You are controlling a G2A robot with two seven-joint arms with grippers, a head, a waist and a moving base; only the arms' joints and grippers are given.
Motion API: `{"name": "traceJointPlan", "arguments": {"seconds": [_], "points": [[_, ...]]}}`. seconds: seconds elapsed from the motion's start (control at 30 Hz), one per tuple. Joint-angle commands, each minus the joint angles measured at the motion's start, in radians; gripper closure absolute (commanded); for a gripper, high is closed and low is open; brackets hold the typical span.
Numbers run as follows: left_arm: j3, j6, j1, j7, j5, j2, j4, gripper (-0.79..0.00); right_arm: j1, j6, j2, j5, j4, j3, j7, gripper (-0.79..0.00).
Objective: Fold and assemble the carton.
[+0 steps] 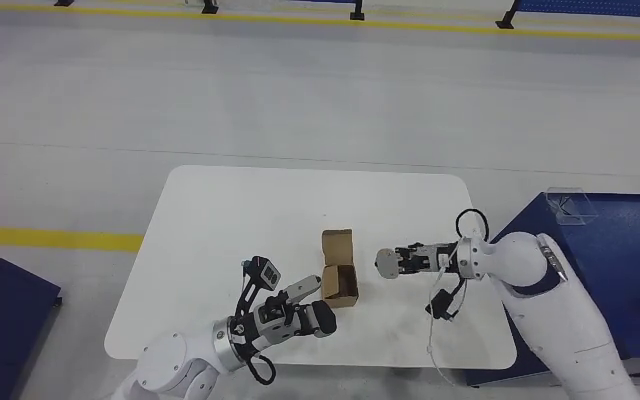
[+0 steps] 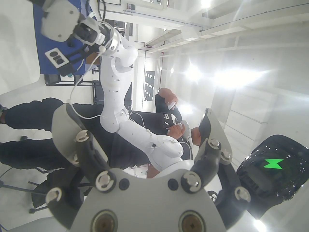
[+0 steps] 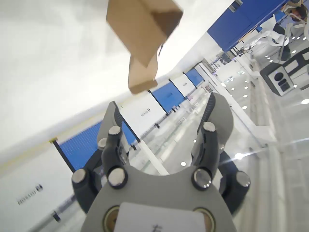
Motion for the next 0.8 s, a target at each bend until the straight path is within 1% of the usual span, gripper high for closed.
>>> {"name": "traceJointPlan", "arguments": {"seconds": [0.0,0.07,0.1,0.13,0.2,0.23,0.27,0.37,0.4,0.43,0.47,0.5,0.77], "points": [[0.0,0.0,0.0,0.0,0.0,0.0,0.0,-0.785,-0.029,0.178,0.006,-0.082,0.009,0.05,0.116,0.0],[0.0,0.0,0.0,0.0,0.0,0.0,0.0,-0.785,-0.045,0.346,0.011,-0.232,0.012,0.088,0.248,0.0],[0.0,0.0,0.0,0.0,0.0,0.0,0.0,-0.785,-0.047,0.415,0.012,-0.352,0.014,0.109,0.333,0.0],[0.0,0.0,0.0,0.0,0.0,0.0,0.0,-0.785,-0.053,0.472,0.01,-0.471,0.014,0.122,0.435,0.0],[0.0,0.0,0.0,0.0,0.0,0.0,0.0,-0.785,-0.065,0.529,0.005,-0.706,0.019,0.135,0.64,0.0],[0.0,0.0,0.0,0.0,0.0,0.0,0.0,-0.785,-0.073,0.545,0.002,-0.817,0.025,0.131,0.747,0.0],[0.0,0.0,0.0,0.0,0.0,0.0,0.0,-0.785,-0.08,0.544,-0.002,-0.894,0.044,0.128,0.859,0.0],[0.0,0.0,0.0,0.0,0.0,0.0,0.0,-0.785,-0.078,0.5,-0.007,-1.191,0.073,0.109,1.173,0.0],[0.0,0.0,0.0,0.0,0.0,0.0,0.0,-0.785,-0.074,0.465,-0.008,-1.275,0.094,0.102,1.278,0.0],[0.0,0.0,0.0,0.0,0.0,0.0,0.0,-0.785,-0.071,0.438,-0.009,-1.34,0.12,0.09,1.381,0.0],[0.0,0.0,0.0,0.0,0.0,0.0,0.0,-0.785,-0.067,0.428,-0.009,-1.372,0.142,0.082,1.443,0.0],[0.0,0.0,0.0,0.0,0.0,0.0,0.0,-0.785,-0.067,0.428,-0.009,-1.372,0.142,0.082,1.443,-0.579],[0.0,0.0,0.0,0.0,0.0,0.0,0.0,-0.785,-0.067,0.428,-0.009,-1.372,0.142,0.082,1.443,-0.579]]}}
